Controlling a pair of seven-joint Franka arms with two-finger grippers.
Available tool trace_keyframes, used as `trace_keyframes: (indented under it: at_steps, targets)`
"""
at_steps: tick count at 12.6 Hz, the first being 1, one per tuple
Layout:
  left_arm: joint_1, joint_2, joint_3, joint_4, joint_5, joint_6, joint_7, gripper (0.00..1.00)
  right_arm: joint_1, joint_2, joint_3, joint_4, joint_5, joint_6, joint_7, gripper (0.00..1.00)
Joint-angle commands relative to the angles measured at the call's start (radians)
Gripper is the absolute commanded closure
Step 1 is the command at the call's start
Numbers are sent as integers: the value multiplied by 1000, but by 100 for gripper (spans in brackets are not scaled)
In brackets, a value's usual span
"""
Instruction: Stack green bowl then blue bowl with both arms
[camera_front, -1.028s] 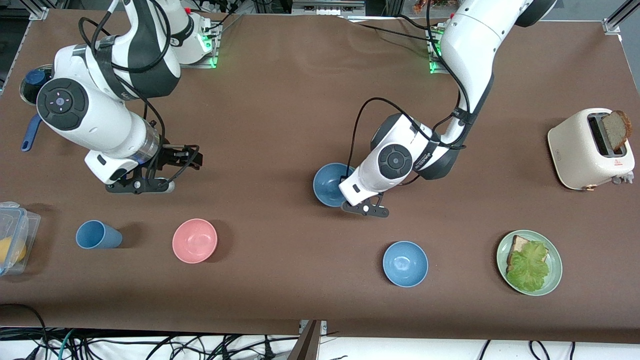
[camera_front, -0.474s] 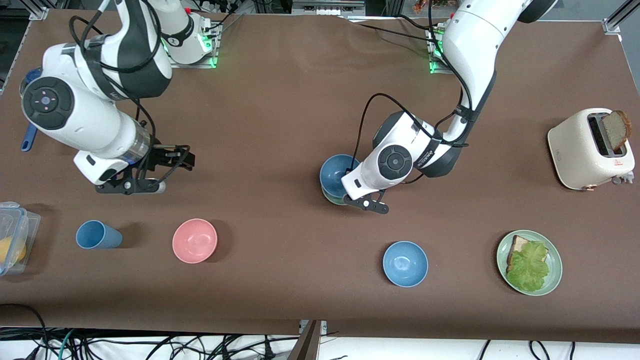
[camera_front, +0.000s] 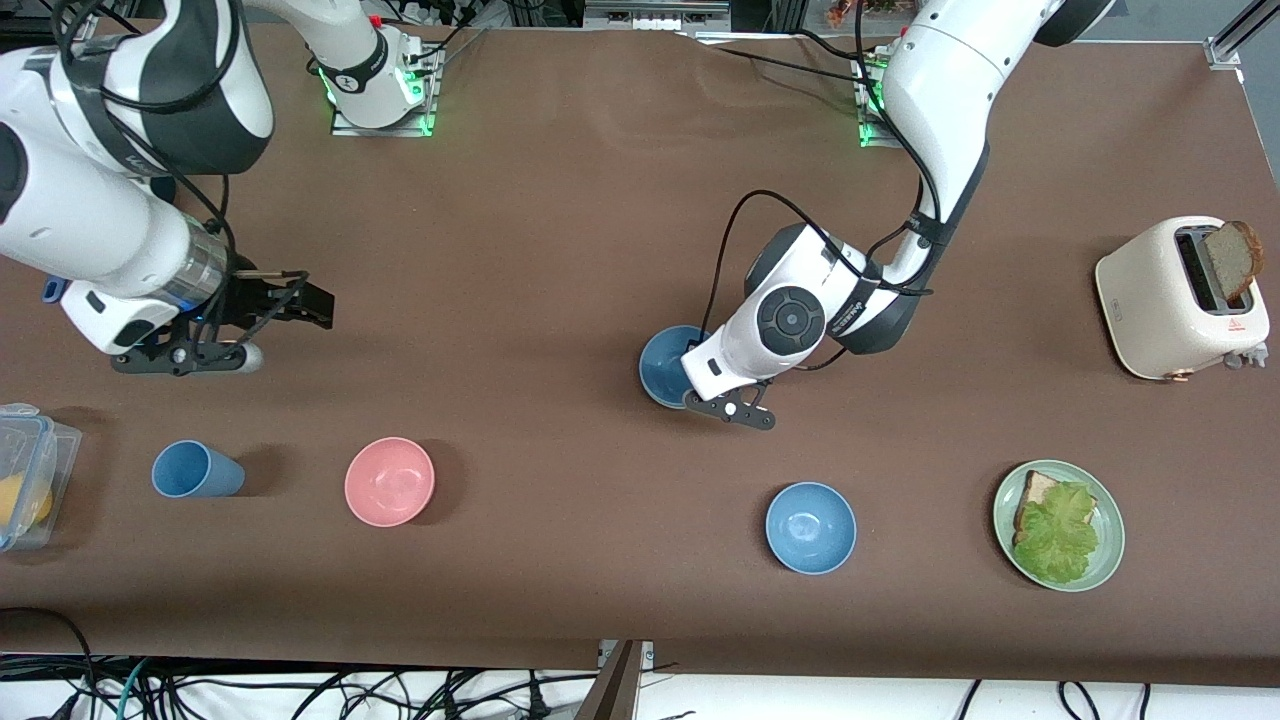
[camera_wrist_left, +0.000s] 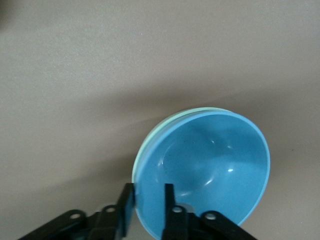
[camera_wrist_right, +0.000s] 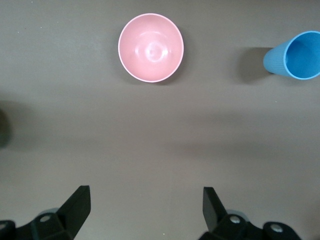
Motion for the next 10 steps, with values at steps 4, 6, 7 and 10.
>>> trace_keyframes:
  at_steps: [4,6,7,10]
  targets:
    - [46,-114,15,-10,-1,-128,53,0,5,-154,-15,-81,-58,-46,-13,1]
    - [116,-200,15,-6,-1,-272,54,0,5,-194,-15,-101,-69,-49,-16,1]
    - [159,-247,15,-6,-1,-329,50,0,5,-197,-15,-97,-78,-54,-19,1]
    - [245,-362,27,1,18,-466,53,0,3,-197,-15,-93,-88,-54,-20,1]
